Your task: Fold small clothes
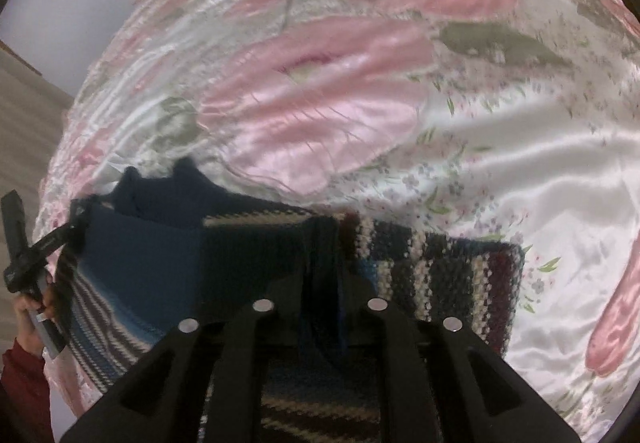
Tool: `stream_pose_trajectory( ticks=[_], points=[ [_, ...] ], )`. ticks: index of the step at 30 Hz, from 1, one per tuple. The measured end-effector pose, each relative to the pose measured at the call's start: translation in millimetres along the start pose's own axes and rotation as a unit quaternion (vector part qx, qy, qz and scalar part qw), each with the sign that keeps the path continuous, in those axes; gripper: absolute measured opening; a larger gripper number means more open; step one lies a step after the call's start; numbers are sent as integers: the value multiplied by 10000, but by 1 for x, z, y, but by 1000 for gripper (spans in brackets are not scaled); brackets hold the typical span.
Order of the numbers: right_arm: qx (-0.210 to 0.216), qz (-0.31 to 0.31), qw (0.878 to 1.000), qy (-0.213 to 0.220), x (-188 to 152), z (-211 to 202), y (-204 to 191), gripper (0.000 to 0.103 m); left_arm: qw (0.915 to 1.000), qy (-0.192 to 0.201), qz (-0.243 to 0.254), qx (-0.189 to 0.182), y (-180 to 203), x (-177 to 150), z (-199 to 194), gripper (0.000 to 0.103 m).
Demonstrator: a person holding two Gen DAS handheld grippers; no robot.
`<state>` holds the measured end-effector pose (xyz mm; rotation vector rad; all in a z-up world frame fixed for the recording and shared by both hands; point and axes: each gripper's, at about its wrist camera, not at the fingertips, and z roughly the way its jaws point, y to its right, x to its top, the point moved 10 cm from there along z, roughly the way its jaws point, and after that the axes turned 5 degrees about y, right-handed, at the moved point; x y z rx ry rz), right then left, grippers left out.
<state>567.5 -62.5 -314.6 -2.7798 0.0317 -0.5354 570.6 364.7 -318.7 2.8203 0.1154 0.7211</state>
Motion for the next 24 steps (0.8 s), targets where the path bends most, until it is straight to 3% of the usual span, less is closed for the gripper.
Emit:
stream_pose_trajectory(
  ticks=[2, 3, 5, 6, 9, 14, 16, 20, 23, 24],
  points=[
    [134, 144, 9998, 6, -2, -3, 0, 24, 10000, -22, 4, 51, 0, -1, -5, 37],
    [163, 185, 9997, 5, -3, -6, 0, 34, 9999, 15, -1, 129, -2, -1, -13, 47],
    [49, 130, 9998, 109, -7, -24, 4, 53, 9995, 216, 21, 222, -6, 0, -33, 57],
    [-20, 56, 9998, 187, -9, -34, 5, 58, 9989, 360, 80, 306, -11, -3, -50, 62],
    [-25, -254, 9994, 254, -33, -71, 7, 58, 9988, 352, 202, 287, -23, -27, -90, 73],
    [200, -450, 9987, 97, -109, -118, 12, 68, 9986, 16, 185, 486, -54, -96, -127, 73],
    [410, -401, 9984, -14, -138, -126, 11, 69, 9988, -72, 88, 483, -64, -118, -133, 73],
    [362, -467, 9981, -183, -178, -123, 12, 69, 9984, -272, -126, 487, -79, -145, -128, 73],
    [472, -413, 9976, -292, -187, -115, 6, 57, 9979, -307, -241, 514, -81, -151, -121, 73],
    [461, -406, 9976, -321, -188, -114, 5, 48, 9977, -313, -219, 561, -80, -152, -120, 73]
  ],
)
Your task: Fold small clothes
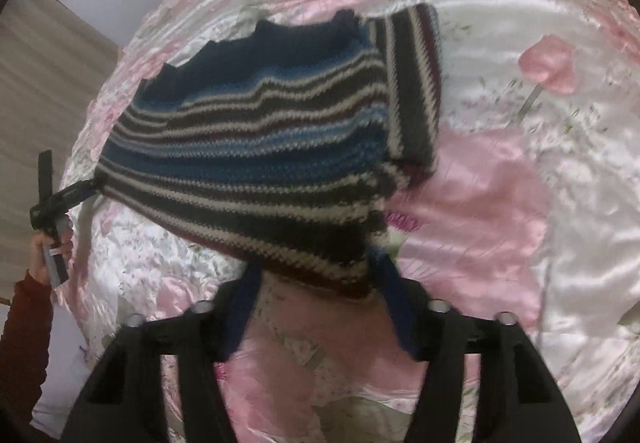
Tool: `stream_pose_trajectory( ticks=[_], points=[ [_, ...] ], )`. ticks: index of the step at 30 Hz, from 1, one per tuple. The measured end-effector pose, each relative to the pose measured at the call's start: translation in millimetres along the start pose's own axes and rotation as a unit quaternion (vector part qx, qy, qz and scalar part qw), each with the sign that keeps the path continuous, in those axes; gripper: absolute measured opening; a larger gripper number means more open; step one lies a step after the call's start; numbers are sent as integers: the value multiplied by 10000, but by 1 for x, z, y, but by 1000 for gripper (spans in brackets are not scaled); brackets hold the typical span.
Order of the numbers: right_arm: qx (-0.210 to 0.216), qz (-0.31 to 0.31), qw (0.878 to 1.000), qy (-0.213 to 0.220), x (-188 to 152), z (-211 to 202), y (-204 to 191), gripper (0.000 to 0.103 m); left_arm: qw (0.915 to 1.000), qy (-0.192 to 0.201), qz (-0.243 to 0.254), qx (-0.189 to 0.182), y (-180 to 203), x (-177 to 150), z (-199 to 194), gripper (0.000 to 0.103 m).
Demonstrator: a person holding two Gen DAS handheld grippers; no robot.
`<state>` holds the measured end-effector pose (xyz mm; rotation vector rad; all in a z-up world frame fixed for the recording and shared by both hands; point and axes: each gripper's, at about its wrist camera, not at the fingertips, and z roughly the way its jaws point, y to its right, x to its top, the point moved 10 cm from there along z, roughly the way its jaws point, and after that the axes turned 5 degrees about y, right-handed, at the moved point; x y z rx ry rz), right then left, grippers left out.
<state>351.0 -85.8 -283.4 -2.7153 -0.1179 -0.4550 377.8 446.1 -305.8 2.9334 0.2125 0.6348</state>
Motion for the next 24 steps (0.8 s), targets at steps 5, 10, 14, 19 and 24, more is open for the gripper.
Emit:
stream_pose_trajectory(
  ticks=[5, 10, 14, 19, 24],
  points=[
    [-114, 61, 9999, -113, 1, 5, 1, 14, 9997, -198, 97, 69, 11, -1, 2, 33],
    [76, 52, 9999, 124, 8, -25, -4, 12, 9998, -210, -15, -34, 15, 3, -10, 29],
    [222, 141, 9996, 115, 7, -36, 0, 12, 9994, -113, -167, -292, 10, 5, -20, 29],
    [-134, 196, 9993, -289, -13, -4, 21, 12, 9996, -246, -19, -131, 2, -10, 5, 30],
    [-127, 402, 9987, -290, -26, 16, 36, 12, 9998, -161, 85, -62, 3, -14, 12, 31]
  ],
)
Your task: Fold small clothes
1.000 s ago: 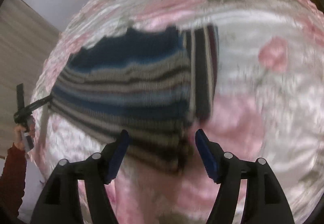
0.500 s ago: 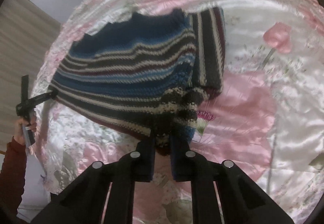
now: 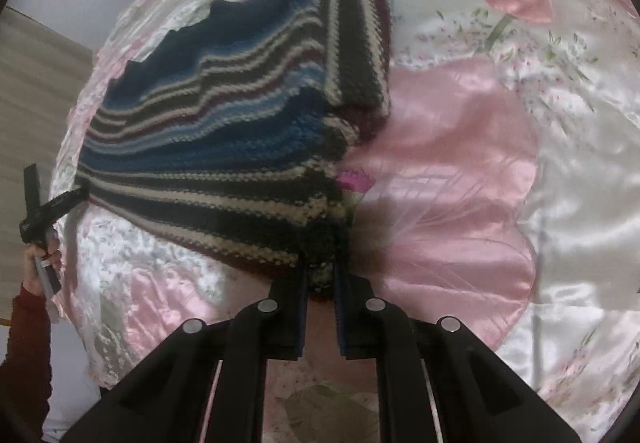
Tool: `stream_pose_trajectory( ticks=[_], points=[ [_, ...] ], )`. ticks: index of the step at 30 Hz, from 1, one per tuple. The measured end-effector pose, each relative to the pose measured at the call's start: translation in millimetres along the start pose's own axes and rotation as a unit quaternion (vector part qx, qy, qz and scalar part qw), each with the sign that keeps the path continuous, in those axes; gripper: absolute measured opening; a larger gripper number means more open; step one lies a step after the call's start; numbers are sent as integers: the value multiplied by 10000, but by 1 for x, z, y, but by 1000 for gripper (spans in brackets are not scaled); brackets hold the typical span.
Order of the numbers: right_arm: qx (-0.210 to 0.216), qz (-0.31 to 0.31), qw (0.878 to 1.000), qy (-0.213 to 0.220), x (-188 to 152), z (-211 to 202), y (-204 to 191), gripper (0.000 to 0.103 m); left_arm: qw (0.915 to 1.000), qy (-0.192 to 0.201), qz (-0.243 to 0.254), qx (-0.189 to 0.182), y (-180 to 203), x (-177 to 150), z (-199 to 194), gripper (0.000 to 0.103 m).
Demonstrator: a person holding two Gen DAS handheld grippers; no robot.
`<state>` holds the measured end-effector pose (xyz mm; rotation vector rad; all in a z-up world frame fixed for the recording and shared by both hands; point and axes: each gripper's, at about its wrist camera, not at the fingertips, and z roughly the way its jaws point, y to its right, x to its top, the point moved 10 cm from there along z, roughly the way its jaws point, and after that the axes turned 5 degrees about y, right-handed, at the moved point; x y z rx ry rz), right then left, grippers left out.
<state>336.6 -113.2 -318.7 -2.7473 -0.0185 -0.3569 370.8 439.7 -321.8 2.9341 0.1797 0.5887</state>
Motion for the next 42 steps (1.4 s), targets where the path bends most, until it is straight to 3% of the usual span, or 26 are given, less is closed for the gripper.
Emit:
stream_pose_trajectory(
  ticks=[5, 7, 9, 12, 15, 18, 21, 25, 29, 33, 34, 36, 39, 42],
  points=[
    [-280, -135, 9995, -2, 0, 1, -4, 13, 9998, 36, 68, 162, 4, 3, 1, 36],
    [-340, -136, 9993, -25, 1, -3, -6, 32, 9995, 62, 123, 275, 4, 3, -5, 42],
    [-402, -165, 9991, 32, 3, -10, -8, 35, 9993, 28, 169, 322, 4, 2, -12, 54],
    [-443, -306, 9983, 239, 8, -28, -15, 35, 9996, 118, 54, 231, 5, 2, -31, 63],
    [-407, -374, 9971, 514, 26, -47, -22, 35, 9982, 503, -45, 314, 8, 11, -54, 63],
    [-355, -474, 9958, 699, 60, -53, -35, 41, 9971, 750, 116, 89, 39, 30, -67, 66],
    [-297, -501, 9957, 723, 98, -42, -45, 50, 9960, 770, 444, -58, 73, 44, -60, 68],
    [-535, -589, 9950, 601, 147, -8, -49, 53, 9942, 575, 857, -296, 124, 58, -28, 68],
    [-467, -471, 9972, 347, 168, 25, -41, 51, 9937, 347, 992, -382, 149, 54, 3, 68],
    [-563, -620, 9963, 170, 171, 41, -41, 18, 9936, 194, 1068, -308, 149, 44, 23, 68],
    [-427, -671, 9966, 219, 172, 39, -45, 16, 9935, 176, 1088, -280, 146, 41, 27, 68],
    [-363, -697, 9963, 360, 176, 32, -48, 14, 9936, 197, 1073, -307, 142, 40, 32, 68],
    [-669, -766, 9933, 553, 185, 23, -40, 13, 9944, 228, 978, -333, 139, 41, 32, 68],
    [-674, -300, 9957, 555, 190, 31, -23, 13, 9961, 257, 788, -304, 136, 44, 34, 68]
  ],
)
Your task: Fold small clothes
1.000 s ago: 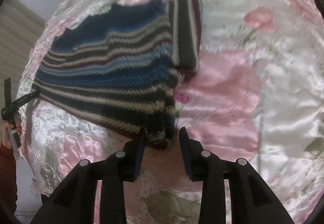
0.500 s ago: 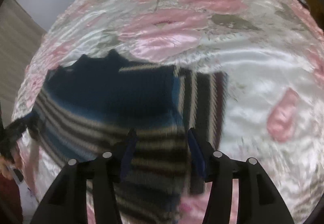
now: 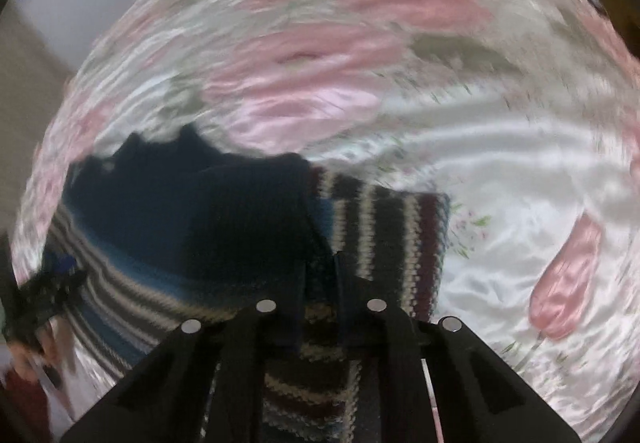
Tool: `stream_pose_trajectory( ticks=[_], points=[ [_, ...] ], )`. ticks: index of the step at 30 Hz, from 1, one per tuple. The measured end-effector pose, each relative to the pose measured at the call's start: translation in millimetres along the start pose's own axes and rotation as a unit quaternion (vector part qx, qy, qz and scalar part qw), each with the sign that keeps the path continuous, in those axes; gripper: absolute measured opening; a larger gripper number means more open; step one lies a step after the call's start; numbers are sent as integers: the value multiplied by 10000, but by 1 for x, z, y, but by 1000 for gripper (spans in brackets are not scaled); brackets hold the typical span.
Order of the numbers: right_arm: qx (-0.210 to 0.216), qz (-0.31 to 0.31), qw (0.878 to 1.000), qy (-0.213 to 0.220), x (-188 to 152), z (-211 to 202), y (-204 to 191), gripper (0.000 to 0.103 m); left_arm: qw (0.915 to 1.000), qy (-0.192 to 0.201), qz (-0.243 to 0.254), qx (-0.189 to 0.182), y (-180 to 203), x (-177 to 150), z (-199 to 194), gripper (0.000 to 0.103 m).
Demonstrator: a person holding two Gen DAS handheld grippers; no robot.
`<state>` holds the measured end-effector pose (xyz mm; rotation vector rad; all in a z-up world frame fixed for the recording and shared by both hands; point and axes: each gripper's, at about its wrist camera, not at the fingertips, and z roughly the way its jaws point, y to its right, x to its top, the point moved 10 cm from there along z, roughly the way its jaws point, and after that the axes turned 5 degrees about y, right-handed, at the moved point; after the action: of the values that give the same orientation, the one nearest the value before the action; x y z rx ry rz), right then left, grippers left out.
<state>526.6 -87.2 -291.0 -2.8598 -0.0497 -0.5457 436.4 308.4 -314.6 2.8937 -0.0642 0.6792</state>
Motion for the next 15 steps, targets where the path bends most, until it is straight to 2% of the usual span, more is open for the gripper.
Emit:
stream_pose_trajectory(
  ticks=[3, 6, 9, 11, 13, 15],
  points=[
    [-99, 175, 9996, -184, -11, 24, 10, 13, 10000, 19, -8, 86, 1, -1, 3, 68],
    [-9, 317, 9995, -83, -12, 22, 11, 16, 9997, 24, 127, 186, 3, -3, 5, 69],
    [115, 393, 9992, -41, -15, 6, 11, 36, 9998, -6, 123, 172, 3, -3, 2, 69],
    [-29, 265, 9996, 42, -22, -16, 13, 41, 9998, -28, 89, 178, 3, -3, -3, 69],
    [-259, 167, 9995, 59, -35, -37, 15, 51, 9996, 15, 87, 254, 4, -2, -13, 69],
    [-323, 161, 9993, 16, -48, -51, 17, 68, 9997, 62, 83, 241, 10, -2, -22, 70]
  ],
)
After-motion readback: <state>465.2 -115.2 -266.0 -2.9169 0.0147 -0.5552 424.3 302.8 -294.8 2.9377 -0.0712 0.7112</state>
